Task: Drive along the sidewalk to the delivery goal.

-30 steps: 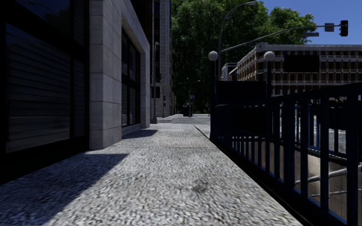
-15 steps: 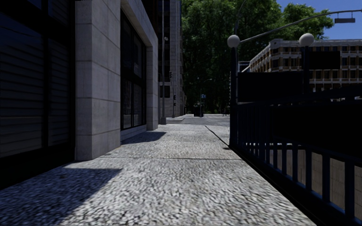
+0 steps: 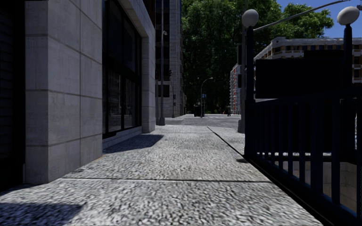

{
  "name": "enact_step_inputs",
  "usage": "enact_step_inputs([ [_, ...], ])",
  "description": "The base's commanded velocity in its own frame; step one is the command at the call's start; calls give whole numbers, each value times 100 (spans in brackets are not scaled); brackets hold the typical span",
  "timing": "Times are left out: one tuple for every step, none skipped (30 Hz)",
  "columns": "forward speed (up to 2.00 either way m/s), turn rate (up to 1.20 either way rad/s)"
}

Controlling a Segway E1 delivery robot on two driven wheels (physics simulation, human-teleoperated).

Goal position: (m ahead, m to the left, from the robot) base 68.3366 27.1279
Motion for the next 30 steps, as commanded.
enact_step_inputs([
  [200,0],
  [200,0],
  [200,0],
  [200,0],
  [200,0],
  [200,0],
  [200,0],
  [200,0],
  [200,0],
  [200,0],
  [200,0],
  [200,0],
  [200,0],
  [200,0],
  [200,0],
  [200,0],
  [200,0],
  [200,0],
  [200,0],
  [200,0],
  [200,0],
  [200,0],
  [200,0],
  [200,0],
  [200,0],
  [200,0],
  [200,0],
  [200,0],
  [200,0],
  [200,0],
])
